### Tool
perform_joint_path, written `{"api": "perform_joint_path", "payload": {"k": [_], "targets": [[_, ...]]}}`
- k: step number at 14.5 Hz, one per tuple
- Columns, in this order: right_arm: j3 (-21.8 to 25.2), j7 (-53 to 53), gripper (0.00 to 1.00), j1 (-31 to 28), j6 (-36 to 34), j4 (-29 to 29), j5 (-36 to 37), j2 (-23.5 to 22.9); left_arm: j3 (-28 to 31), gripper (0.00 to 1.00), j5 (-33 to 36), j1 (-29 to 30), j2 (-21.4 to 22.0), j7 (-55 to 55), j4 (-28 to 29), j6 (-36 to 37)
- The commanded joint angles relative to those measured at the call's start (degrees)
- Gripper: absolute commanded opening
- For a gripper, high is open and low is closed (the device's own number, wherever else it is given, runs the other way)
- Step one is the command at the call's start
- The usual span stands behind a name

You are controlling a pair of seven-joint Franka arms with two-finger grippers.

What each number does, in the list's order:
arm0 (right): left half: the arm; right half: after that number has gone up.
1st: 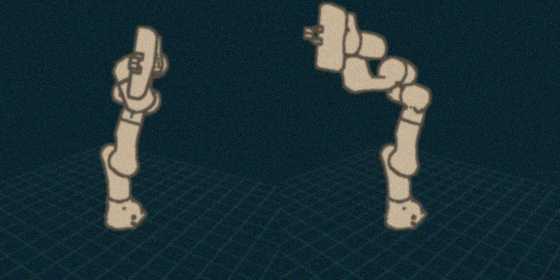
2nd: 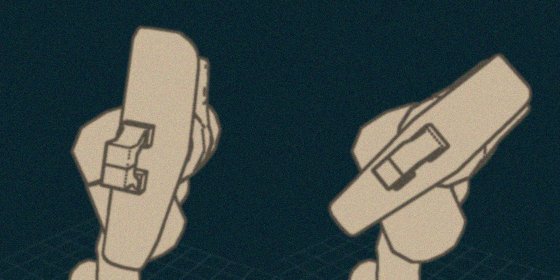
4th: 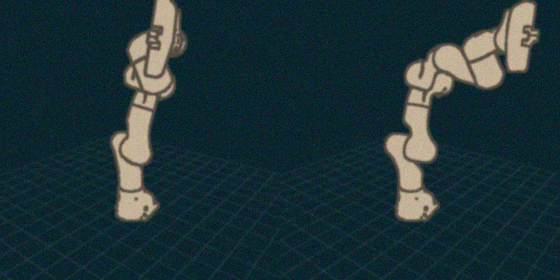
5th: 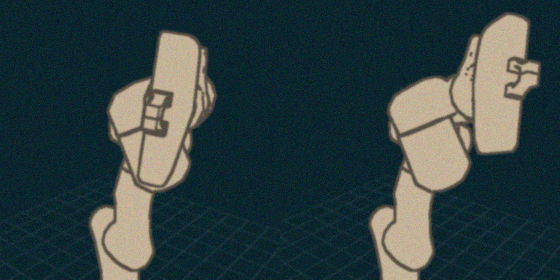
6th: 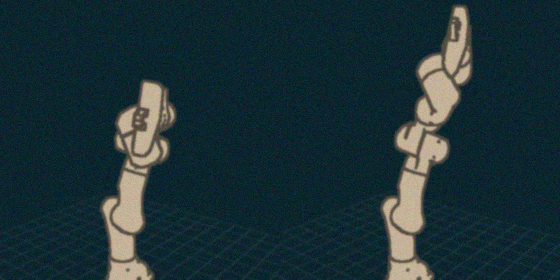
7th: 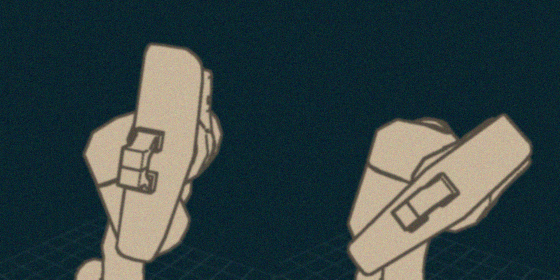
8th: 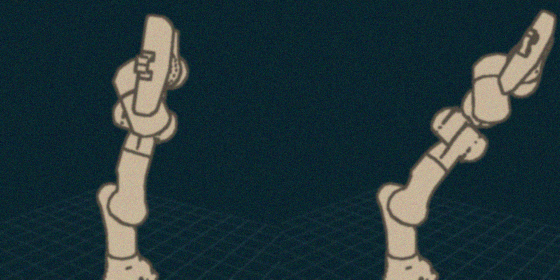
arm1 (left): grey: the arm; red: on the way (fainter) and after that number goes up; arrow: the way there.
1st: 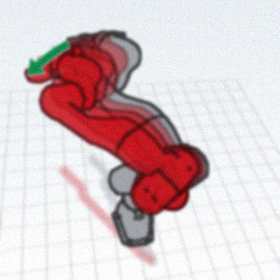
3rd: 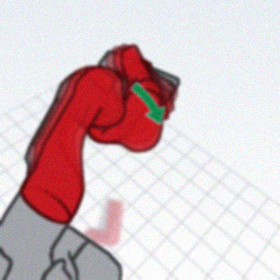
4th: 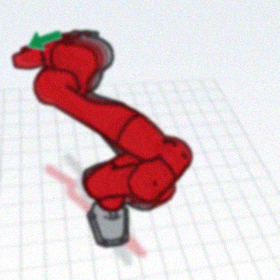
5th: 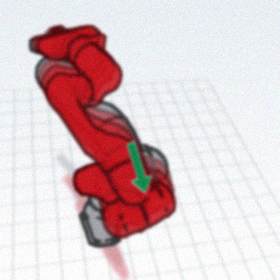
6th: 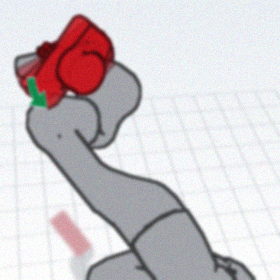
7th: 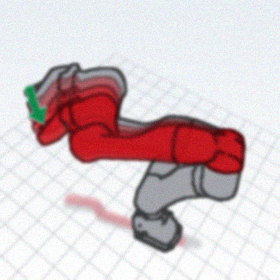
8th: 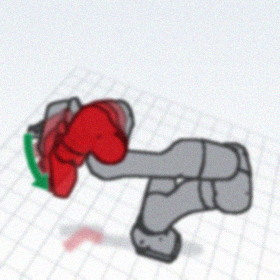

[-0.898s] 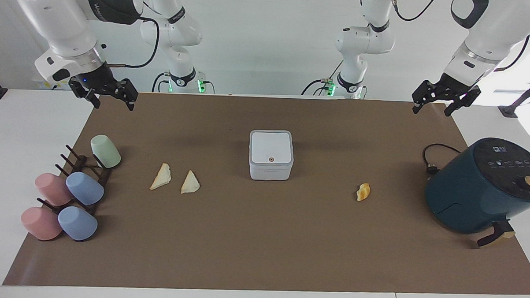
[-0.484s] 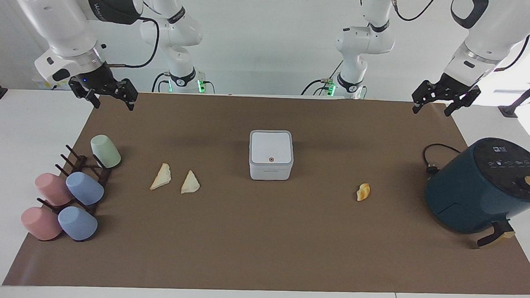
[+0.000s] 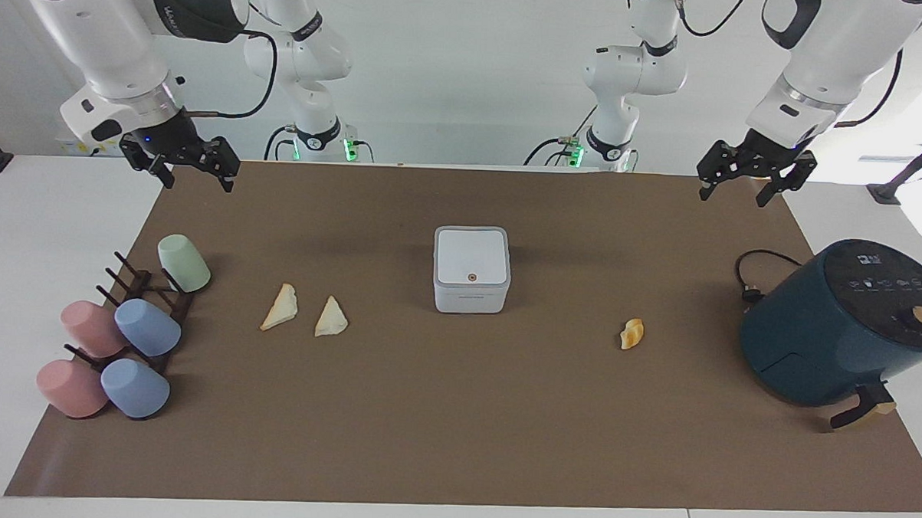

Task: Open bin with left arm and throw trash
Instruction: 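Reach the left gripper toward the lid of the white bin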

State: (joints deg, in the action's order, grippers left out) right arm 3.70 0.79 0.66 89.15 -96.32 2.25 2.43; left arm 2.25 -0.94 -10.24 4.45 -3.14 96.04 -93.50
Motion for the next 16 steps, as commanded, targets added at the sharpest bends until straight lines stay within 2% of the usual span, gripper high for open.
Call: {"api": "perform_joint_path", "payload": {"k": [1,4,8,16], "targets": [[0.17,1.14,1.0,0.05,0.06,0.16,-0.32,-0.06,0.39,0.0,0.85,-5.92,0.2,5.32,2.04,-4.21],[0.17,1.23,1.0,0.05,0.06,0.16,-0.32,-0.06,0.39,0.0,0.85,-11.98,-0.41,9.7,4.41,-9.13],[0.17,1.14,1.0,0.05,0.06,0.16,-0.32,-0.06,0.3,0.0,0.85,-17.0,-1.2,14.28,7.32,-15.29],[0.17,1.23,1.0,0.05,0.06,0.16,-0.32,-0.06,0.3,0.0,0.85,-27.28,-10.86,26.59,6.79,-27.59]]}}
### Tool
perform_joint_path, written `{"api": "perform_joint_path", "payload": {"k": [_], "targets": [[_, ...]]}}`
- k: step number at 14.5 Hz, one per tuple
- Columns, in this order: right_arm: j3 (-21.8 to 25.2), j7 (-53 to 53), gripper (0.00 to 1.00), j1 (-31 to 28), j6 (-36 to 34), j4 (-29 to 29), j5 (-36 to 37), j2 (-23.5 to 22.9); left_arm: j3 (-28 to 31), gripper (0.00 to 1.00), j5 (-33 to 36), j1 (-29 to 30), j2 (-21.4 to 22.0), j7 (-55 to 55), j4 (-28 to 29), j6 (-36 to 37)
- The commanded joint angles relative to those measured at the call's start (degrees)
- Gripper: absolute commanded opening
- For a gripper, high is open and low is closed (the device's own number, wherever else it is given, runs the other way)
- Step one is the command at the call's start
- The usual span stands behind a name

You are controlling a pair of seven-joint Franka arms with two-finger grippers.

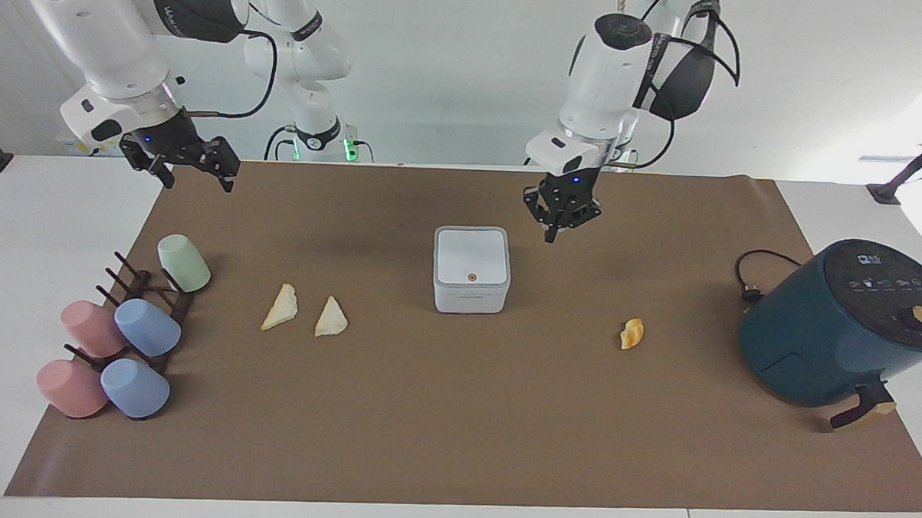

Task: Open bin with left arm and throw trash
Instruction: 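Grip the bin lid with the left gripper and lift it off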

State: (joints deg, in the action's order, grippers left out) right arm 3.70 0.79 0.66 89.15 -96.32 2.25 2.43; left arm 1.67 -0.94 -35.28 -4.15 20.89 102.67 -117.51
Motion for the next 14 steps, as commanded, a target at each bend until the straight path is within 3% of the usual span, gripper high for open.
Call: {"api": "perform_joint_path", "payload": {"k": [1,5,8,14], "targets": [[0.17,1.23,1.0,0.05,0.06,0.16,-0.32,-0.06,0.88,0.0,0.59,-3.03,-3.39,3.54,0.16,-5.26],[0.17,1.23,1.0,0.05,0.06,0.16,-0.32,-0.06,0.88,0.0,-4.78,-5.58,-7.44,5.48,0.16,-13.61],[0.17,1.14,1.0,0.05,0.06,0.16,-0.32,-0.06,0.88,0.0,-4.86,-7.34,-10.08,5.66,0.16,-14.84],[0.17,1.14,1.0,0.05,0.06,0.16,-0.32,-0.06,0.97,0.0,-4.78,-7.52,-11.23,5.13,0.86,-15.82]]}}
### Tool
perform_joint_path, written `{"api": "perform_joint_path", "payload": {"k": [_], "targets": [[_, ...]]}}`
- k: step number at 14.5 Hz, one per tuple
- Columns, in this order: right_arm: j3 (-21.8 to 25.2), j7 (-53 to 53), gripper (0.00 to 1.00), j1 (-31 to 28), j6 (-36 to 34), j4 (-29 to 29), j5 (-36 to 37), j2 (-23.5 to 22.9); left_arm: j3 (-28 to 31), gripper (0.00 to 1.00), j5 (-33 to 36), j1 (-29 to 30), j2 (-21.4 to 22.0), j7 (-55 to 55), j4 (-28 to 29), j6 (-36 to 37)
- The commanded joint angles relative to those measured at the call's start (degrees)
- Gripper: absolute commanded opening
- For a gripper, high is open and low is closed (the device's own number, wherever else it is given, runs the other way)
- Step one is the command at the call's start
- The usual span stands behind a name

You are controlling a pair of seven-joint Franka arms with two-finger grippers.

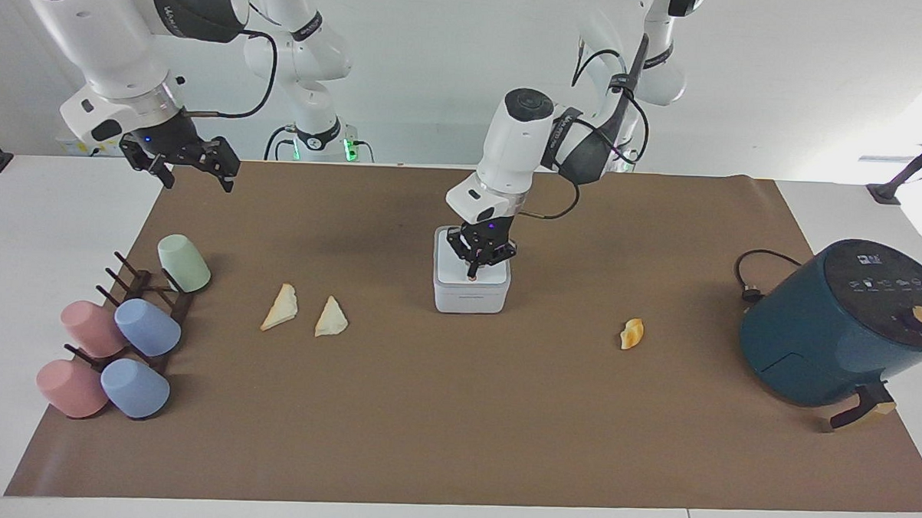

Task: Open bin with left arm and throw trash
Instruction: 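Grip the bin lid with the left gripper and lift it off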

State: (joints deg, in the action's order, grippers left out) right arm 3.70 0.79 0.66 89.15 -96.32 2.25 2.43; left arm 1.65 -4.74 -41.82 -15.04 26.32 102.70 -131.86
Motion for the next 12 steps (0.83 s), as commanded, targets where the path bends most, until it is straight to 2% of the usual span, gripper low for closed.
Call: {"api": "perform_joint_path", "payload": {"k": [1,8,12], "targets": [[0.17,1.14,1.0,0.05,0.06,0.16,-0.32,-0.06,0.98,0.0,-0.97,-0.98,-0.25,-0.57,1.53,-1.56],[0.17,1.23,1.0,0.05,0.06,0.16,-0.32,-0.06,0.98,0.0,-0.97,-1.6,-0.16,-0.66,4.96,-3.57],[0.17,1.14,1.0,0.05,0.06,0.16,-0.32,-0.06,0.98,0.0,-0.97,-1.77,-0.08,-0.48,4.79,-2.7]]}}
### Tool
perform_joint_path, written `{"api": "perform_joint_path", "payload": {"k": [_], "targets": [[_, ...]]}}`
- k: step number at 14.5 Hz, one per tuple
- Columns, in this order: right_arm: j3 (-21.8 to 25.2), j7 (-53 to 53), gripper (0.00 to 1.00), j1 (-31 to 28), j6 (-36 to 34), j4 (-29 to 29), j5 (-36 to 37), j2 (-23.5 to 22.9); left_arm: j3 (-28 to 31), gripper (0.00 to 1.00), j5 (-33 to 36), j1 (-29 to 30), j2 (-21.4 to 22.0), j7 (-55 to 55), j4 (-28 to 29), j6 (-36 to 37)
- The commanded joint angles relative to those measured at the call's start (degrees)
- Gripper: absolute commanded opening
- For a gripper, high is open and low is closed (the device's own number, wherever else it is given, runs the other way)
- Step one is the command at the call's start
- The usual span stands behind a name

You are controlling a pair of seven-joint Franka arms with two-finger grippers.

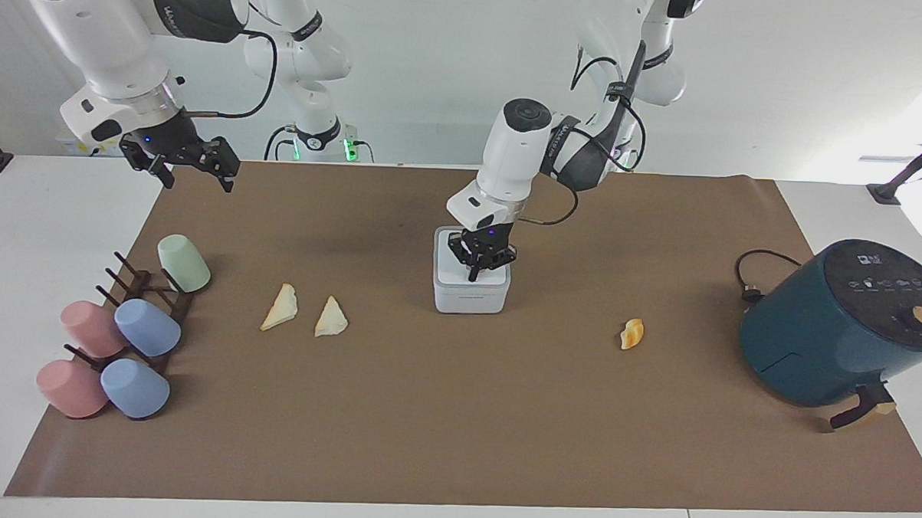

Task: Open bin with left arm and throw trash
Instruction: 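Grip the bin lid with the left gripper and lift it off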

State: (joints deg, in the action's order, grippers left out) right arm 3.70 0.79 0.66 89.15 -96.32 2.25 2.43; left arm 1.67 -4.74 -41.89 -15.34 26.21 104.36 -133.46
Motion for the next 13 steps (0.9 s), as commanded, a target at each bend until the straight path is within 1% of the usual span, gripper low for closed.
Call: {"api": "perform_joint_path", "payload": {"k": [1,4,7,8,10,11,12,13], "targets": [[0.17,1.23,1.0,0.05,0.06,0.16,-0.32,-0.06,1.06,0.0,-0.97,-1.7,0.66,-0.37,3.04,-0.84],[0.25,1.32,1.0,0.05,0.06,0.16,-0.32,-0.06,1.06,0.0,-0.97,-1.09,3.47,-0.55,2.86,3.19],[0.52,0.97,1.0,-1.97,0.85,0.25,-0.67,0.47,1.23,0.0,-0.97,-0.3,7.42,-0.64,2.95,10.22],[0.43,1.31,1.0,-1.89,0.24,0.16,-0.67,0.56,1.23,0.0,-0.97,0.14,8.57,-0.64,2.95,12.07],[-0.18,2.28,1.0,-1.71,0.41,-0.01,-1.63,1.35,1.32,0.0,-0.97,1.36,12.34,-1.07,3.48,17.24],[-0.1,2.02,1.0,-1.62,3.89,-2.71,-5.29,1.79,1.32,0.0,-0.97,2.33,14.18,-2.03,3.48,20.75],[-0.18,1.93,1.0,-1.45,11.24,-6.65,-6.98,2.66,1.32,0.0,-0.97,3.04,16.9,-2.91,3.74,24.79],[-0.27,1.93,1.0,-0.32,15.49,-9.56,-7.0,2.93,1.23,0.0,-0.97,4.35,19.01,-3.62,4.35,27.7]]}}
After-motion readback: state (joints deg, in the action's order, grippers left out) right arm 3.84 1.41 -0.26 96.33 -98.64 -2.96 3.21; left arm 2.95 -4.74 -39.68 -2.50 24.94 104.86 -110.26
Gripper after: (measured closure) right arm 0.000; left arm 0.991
